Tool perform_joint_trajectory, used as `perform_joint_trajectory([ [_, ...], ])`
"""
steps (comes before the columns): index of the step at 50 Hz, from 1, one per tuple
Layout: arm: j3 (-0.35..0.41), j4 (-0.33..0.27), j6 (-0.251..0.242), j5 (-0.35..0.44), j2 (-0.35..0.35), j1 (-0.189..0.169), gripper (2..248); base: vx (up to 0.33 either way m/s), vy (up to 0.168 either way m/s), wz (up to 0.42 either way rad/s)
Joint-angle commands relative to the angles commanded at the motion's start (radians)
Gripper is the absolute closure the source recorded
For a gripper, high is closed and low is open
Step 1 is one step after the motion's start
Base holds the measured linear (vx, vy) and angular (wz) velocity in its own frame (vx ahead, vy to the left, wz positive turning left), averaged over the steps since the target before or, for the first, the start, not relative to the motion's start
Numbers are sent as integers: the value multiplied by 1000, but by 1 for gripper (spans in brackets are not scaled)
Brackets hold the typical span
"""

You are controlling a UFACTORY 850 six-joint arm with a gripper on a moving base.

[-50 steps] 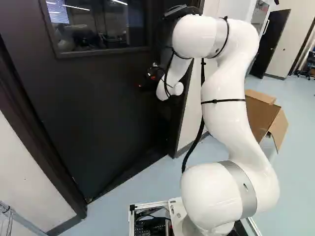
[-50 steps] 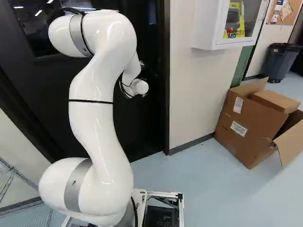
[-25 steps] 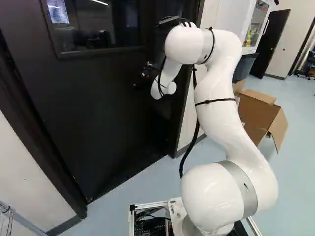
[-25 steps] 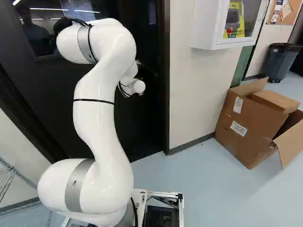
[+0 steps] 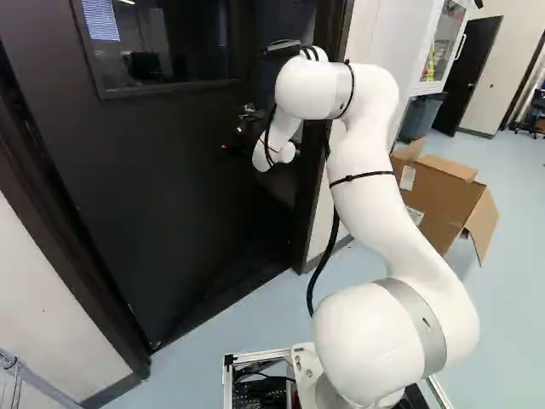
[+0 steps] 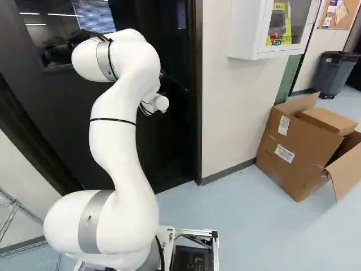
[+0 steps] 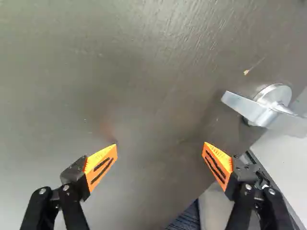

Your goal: Open the door and move inside

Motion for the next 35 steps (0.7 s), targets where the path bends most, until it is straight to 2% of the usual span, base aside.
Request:
perform_joint_trajectory([
  [35, 191, 0, 0, 0, 137, 49, 3, 0, 0, 0],
])
